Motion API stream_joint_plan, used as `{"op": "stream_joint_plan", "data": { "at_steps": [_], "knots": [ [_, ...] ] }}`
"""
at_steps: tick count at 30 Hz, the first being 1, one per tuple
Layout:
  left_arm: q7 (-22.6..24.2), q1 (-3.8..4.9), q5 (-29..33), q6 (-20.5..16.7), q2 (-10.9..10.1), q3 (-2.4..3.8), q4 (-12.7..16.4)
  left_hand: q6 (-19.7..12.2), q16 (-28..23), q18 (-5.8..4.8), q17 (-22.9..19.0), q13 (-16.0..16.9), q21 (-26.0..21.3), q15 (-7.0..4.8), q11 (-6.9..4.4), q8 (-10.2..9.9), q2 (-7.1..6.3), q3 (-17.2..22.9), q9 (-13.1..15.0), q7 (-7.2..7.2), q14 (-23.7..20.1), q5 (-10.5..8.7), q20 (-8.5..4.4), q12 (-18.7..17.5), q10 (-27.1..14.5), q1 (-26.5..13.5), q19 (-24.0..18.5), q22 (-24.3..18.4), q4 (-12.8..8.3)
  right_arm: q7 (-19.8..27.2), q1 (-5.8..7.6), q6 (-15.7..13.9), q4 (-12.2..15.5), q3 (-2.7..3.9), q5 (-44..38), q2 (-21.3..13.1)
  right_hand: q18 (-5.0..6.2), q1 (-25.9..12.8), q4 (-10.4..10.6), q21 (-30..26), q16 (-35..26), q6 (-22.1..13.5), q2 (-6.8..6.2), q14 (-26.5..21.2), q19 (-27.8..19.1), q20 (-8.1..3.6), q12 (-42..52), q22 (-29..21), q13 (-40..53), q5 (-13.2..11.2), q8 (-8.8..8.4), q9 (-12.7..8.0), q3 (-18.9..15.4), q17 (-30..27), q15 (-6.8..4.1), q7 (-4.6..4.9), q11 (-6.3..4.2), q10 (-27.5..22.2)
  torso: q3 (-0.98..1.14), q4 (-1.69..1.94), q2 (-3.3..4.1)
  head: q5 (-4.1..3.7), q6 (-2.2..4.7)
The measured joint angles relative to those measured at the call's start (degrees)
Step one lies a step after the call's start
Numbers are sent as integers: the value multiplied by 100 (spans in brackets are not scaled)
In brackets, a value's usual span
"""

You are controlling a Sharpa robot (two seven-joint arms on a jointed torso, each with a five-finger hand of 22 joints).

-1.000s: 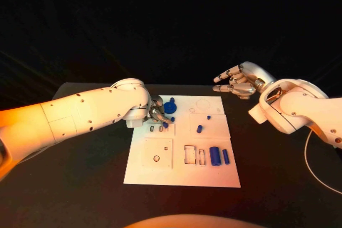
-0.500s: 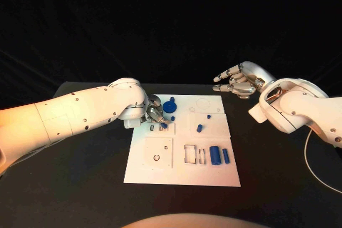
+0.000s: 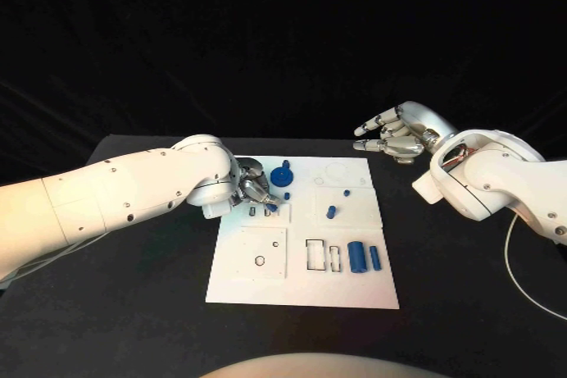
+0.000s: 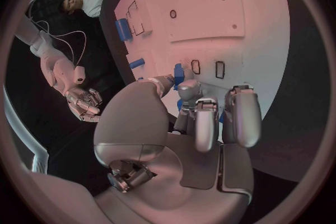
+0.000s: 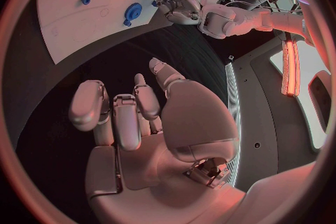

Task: Assemble the parts on the task board

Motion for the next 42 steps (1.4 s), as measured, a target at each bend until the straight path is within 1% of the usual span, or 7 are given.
{"op": "stream_joint_plan", "data": {
  "at_steps": [5, 10, 15, 20, 24, 26, 42],
  "knots": [
    [121, -111, -11, -505, -185, 1, 235, 1, 0, 0, 0, 59, 30, 0, -3, -1, -8, 28, 1, 1, 0, 0, 0, 49, 45, -8, 0, 0, -28, 3, -1, 0, 6, -1, 7, -21, 0, 0, 0, 0, 0, 0, 0, 0, 0, 0, 0, -1, 0, 0, 0, 0, 0, -1, 0, 0, 0, 0, 7, 11, -5, 4, -3],
    [240, -264, -142, -1019, -316, 0, 412, 10, 0, 0, 0, 91, 32, 0, 8, -1, -10, 33, 1, 10, 0, 21, 0, 82, 74, -10, 0, -1, -33, 6, -1, 0, 9, -1, 15, -46, 0, 0, 0, 0, 0, 0, 0, 0, 0, 0, 0, -7, -5, 23, 0, 0, 0, -1, 0, 0, 0, 0, 21, 27, -16, -1, -9],
    [301, -422, -341, -1340, -361, -1, 476, 11, 0, 0, -1, 91, 54, 0, -11, -2, -17, 56, -1, 11, 0, 32, 0, 82, 94, -17, 0, -1, -56, 10, -1, 0, 15, -1, 22, -62, 0, 0, 0, 0, 0, 0, 0, 0, 0, 0, 0, -7, -5, 23, 0, -1, 0, -1, 0, 0, 0, 0, 32, 37, -23, 1, -18],
    [326, -532, -529, -1553, -366, -2, 493, 19, 0, 0, -1, 114, 54, 0, -11, -1, -24, 70, -6, 19, 0, 31, 0, 114, 94, -25, 0, -1, -70, 14, -1, 0, 18, -1, 26, -71, 0, 0, 0, 0, 0, 0, 0, 0, 0, 0, 0, -7, -5, 23, 0, -1, 0, -1, 0, 0, 0, 0, 33, 37, -23, 10, -19],
    [339, -570, -684, -1699, -377, -3, 493, 21, 0, 0, -1, 138, 88, 0, -15, 21, -25, 99, -5, 22, 0, 31, 0, 116, 135, -26, 0, -2, -69, 18, -1, -1, 20, -1, 30, -77, 0, 0, 0, 0, 0, 0, 0, 0, 0, 0, 0, -7, -5, 23, 0, -1, 0, -1, 0, 0, 0, 0, 33, 32, -20, 15, -16],
    [343, -576, -743, -1746, -384, -2, 493, 28, 0, -85, -1, 148, 88, 0, -15, 22, -53, 114, -4, 29, 0, 31, 0, 148, 138, -54, 0, -2, -83, 19, -1, -1, 21, -1, 31, -80, 0, 0, 0, 0, 0, 0, 0, 0, 0, 0, 0, -7, -5, 23, 0, -1, 0, -1, 0, 0, 0, 0, 33, 29, -16, 16, -15],
    [317, -591, -1002, -1686, -402, 6, 535, 39, 0, -88, -1, 210, 112, 1, -25, 21, -92, 164, 1, -13, 0, 30, 0, 212, 188, -93, 0, -3, -133, 28, -1, 1, 23, -2, 40, -91, 0, 0, 17, 0, 0, 0, 0, 0, 0, 0, 0, -6, -5, 23, 0, 3, -17, -2, 0, 0, 0, 0, 26, 33, -12, -4, -57]
  ]
}}
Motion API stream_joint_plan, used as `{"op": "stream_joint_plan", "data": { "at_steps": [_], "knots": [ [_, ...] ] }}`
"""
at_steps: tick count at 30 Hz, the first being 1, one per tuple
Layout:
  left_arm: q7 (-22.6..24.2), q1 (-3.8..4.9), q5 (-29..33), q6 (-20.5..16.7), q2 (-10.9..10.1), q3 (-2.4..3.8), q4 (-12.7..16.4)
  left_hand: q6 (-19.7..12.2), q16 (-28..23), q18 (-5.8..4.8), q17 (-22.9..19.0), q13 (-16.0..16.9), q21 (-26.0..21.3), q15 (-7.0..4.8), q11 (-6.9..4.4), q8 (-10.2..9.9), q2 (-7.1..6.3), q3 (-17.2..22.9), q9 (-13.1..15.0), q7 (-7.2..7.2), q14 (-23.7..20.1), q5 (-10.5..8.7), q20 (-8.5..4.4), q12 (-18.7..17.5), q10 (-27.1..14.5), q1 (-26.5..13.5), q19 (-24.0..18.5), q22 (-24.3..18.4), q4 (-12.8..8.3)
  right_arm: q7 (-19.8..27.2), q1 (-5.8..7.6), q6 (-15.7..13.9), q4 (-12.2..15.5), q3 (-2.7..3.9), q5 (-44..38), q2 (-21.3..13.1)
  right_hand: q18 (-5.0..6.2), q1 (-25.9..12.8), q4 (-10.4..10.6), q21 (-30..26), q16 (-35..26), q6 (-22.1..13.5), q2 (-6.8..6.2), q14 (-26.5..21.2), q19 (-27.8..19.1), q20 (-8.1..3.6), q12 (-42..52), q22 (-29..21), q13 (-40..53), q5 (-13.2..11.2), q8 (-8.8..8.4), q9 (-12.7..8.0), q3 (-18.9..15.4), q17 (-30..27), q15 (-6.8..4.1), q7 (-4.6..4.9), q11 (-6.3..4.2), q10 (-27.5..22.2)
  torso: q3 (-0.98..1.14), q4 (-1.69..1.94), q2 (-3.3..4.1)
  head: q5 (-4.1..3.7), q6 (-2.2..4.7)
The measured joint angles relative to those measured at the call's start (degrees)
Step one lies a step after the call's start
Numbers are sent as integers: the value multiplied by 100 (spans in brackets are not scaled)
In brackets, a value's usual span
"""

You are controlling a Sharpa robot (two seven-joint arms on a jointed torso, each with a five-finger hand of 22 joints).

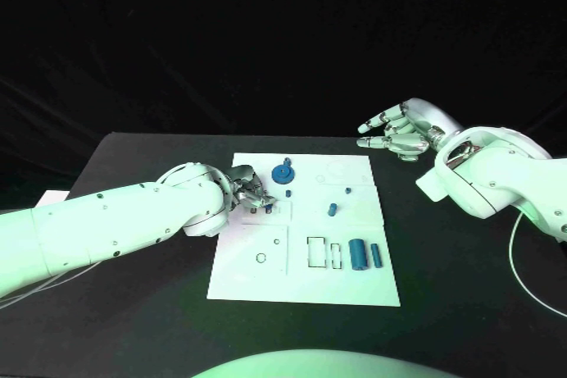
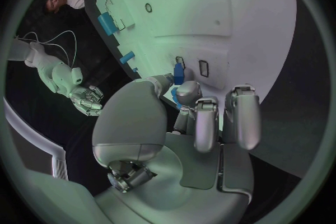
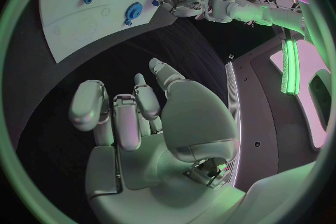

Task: Assemble the parts on the task board

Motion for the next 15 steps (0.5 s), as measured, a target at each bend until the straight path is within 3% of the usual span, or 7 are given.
{"op": "stream_joint_plan", "data": {
  "at_steps": [15],
  "knots": [
    [-91, 14, -227, 220, 44, 19, 14, 54, 0, 0, 0, 72, 0, 0, -21, -6, -99, 56, -18, -43, 0, -2, 0, 49, 62, -21, 0, -1, -55, 7, 0, 3, 4, -1, 8, -9, 0, -31, 0, -22, 0, 0, 30, 0, 0, 0, 0, 0, 0, 0, 0, -1, 0, 0, 0, 0, 0, 0, 4, -3, -5, 2, -21]
  ]
}}
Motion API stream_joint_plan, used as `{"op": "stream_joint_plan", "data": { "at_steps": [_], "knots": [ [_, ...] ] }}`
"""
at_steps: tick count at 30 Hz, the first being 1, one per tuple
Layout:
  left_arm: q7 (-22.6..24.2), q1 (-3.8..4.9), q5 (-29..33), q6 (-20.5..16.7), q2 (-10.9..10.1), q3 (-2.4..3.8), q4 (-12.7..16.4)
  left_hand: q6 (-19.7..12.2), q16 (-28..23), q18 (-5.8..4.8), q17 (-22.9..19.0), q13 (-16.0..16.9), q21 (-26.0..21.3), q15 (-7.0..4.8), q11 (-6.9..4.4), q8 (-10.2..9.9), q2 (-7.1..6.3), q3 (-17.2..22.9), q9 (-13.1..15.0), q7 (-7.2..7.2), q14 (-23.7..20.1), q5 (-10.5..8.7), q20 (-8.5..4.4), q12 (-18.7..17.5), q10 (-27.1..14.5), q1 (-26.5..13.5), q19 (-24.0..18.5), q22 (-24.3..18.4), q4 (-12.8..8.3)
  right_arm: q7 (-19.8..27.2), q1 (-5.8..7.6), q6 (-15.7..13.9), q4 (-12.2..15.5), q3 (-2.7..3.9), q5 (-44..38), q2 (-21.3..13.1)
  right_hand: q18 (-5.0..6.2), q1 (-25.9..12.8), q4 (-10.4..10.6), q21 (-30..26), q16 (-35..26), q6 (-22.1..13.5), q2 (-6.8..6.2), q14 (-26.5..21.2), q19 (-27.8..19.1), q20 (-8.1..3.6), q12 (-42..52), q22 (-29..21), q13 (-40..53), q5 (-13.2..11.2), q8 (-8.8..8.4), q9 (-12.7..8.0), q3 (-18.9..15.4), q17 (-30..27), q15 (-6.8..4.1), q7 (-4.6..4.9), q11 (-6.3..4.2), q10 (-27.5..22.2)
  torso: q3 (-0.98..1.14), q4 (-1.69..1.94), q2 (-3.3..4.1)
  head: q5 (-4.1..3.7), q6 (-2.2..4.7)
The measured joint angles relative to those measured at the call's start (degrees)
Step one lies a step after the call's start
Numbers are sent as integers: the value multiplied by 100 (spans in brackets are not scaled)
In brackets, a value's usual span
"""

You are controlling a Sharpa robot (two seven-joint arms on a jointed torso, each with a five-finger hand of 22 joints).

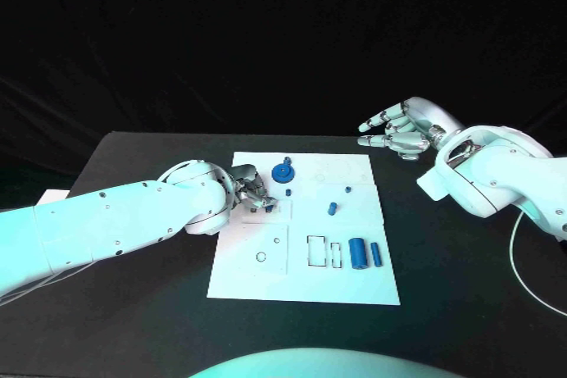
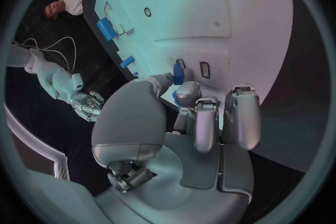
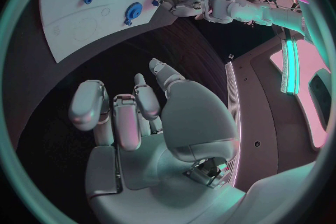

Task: Assemble the parts on the task board

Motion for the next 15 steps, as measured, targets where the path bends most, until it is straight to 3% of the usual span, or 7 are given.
{"op": "stream_joint_plan", "data": {
  "at_steps": [15],
  "knots": [
    [-55, 21, -148, 226, 13, 17, 20, 52, 0, 0, 3, 36, 27, 0, -21, -12, -29, -9, -18, -9, 0, 0, 0, 39, 21, -1, 0, -1, -27, 13, 0, 6, 1, -1, 15, -3, 0, 0, 32, 0, 0, 0, 0, 0, 0, 0, 0, -13, -6, 0, 0, 5, 0, 5, 0, 0, 0, 0, -1, 3, 1, -5, -17]
  ]
}}
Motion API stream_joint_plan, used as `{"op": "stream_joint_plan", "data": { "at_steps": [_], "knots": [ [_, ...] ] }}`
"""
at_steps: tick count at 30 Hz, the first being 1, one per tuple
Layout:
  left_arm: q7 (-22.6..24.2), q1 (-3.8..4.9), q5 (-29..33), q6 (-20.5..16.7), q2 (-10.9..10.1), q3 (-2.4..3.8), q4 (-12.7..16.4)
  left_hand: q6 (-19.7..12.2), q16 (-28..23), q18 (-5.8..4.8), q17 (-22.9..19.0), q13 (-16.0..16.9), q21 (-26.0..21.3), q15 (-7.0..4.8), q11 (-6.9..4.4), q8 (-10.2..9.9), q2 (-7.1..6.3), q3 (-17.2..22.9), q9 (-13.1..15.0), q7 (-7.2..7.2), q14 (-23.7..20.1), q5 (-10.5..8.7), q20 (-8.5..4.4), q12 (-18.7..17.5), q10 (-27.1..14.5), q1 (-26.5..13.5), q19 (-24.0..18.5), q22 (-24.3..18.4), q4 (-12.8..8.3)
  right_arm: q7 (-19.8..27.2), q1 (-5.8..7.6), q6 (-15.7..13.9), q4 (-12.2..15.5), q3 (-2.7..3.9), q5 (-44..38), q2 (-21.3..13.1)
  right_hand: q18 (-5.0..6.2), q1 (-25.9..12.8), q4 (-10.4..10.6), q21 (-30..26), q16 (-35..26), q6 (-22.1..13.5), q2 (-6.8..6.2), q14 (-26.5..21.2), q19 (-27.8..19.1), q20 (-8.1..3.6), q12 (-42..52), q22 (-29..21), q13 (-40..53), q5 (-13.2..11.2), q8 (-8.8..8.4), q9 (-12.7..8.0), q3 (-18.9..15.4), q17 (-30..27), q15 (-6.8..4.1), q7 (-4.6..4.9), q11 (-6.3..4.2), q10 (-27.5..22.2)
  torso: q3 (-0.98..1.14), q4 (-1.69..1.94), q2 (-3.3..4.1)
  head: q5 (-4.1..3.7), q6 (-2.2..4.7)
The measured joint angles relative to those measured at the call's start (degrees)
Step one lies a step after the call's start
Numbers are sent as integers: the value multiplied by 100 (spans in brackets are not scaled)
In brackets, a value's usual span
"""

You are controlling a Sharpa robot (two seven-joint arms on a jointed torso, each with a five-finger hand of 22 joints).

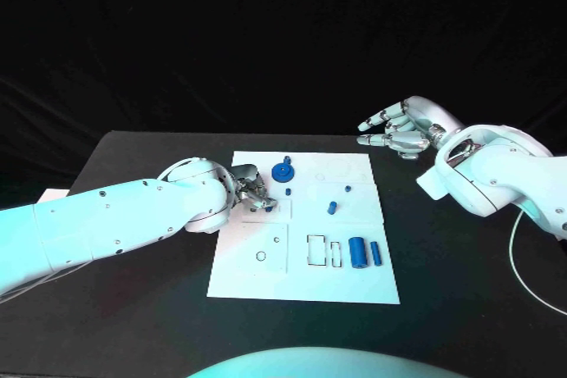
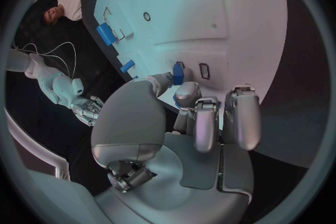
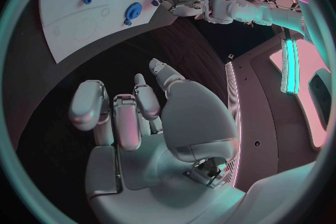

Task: Assemble the parts on the task board

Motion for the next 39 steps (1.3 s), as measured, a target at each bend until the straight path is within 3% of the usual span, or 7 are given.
{"op": "stream_joint_plan", "data": {
  "at_steps": [22, 26, 32, 34, 36, 37, 39],
  "knots": [
    [-51, 1, -68, 93, -18, 18, 22, 84, 0, -1, 1, 59, 0, -2, -32, 24, -52, 1, -80, -19, 2, -1, -3, 85, 91, -53, -3, -1, -1, 14, 0, 12, -6, -1, 9, 0, -1, 0, 0, 0, -22, 0, 0, 0, 0, 0, 0, -9, 0, 0, 0, -1, 0, -1, 0, 0, 0, 0, 0, -1, 2, -1, -13],
    [-63, -1, -70, 93, -24, 21, 22, 157, 0, 0, 1, 128, 0, -42, -67, 12, -116, 45, -121, -32, 1, 75, -22, 161, 160, -124, -22, -1, -80, 16, 0, 13, -6, -1, 10, -2, 0, 0, 0, 0, -22, 0, 0, 0, 0, 0, 0, -9, 0, 0, 0, -1, 0, -2, 0, 0, 0, 0, 1, -1, 2, -1, -16],
    [-82, -4, -71, 93, -27, 24, 23, 238, 0, 1, 0, 211, 0, -84, -85, -8, -83, 60, -153, -70, 2, 101, -64, 226, 244, -266, -20, -1, -156, 17, 0, 16, -6, -2, 12, -5, 5, 0, 0, -3, -22, 0, 0, 0, 0, 0, 0, -14, -3, 0, 0, -2, 0, -2, 0, 0, 0, 0, 1, -2, 1, -1, -24],
    [-87, -4, -71, 93, -27, 24, 23, 260, 0, 1, 0, 239, 0, -84, -111, 3, -71, 93, -169, -69, 2, 101, -64, 251, 275, -321, -20, -1, -221, 18, 0, 17, -6, -2, 12, -6, 88, 0, 0, -24, -22, 0, 0, 0, 0, 0, 0, -26, -11, 0, 0, -2, 1, -2, 0, 0, 0, 0, 3, -3, 1, -1, -26],
    [-97, -7, -68, 93, -28, 24, 23, 289, 0, 1, 0, 272, 0, -84, -122, 31, -35, 95, -187, -61, 2, 101, -64, 282, 309, -420, -20, -1, -238, 18, 0, 19, -6, -2, 12, -7, 89, 0, 0, -24, -22, 0, 0, 0, 0, 0, 0, -25, -11, 0, 0, -2, 1, -2, 0, 0, 0, 0, 4, -3, 1, -1, -29],
    [-99, -9, -64, 92, -28, 24, 22, 289, 0, 1, 0, 291, 0, -84, -121, 45, -30, 221, -189, -61, 2, 101, -73, 307, 326, -498, -11, -1, -364, 18, -1, 20, -6, -2, 13, -7, 89, 0, 0, -24, -22, 0, 0, 0, 0, 0, 0, -26, -11, 0, 0, -2, 1, -2, 0, 0, 0, 0, 4, -4, 1, -3, -30],
    [-106, -11, -54, 89, -28, 24, 14, 341, 0, 1, 0, 324, 20, -107, -141, 47, -3, 245, -195, -69, 5, 101, -84, 337, 346, -625, 0, -1, -389, 18, -1, 22, -6, -2, 13, -10, 89, 0, 0, -24, -22, 0, 0, 0, 0, 0, 0, -32, -11, 0, 0, -2, 1, -2, 0, 0, 0, 0, 4, -4, 1, -6, -34]
  ]
}}
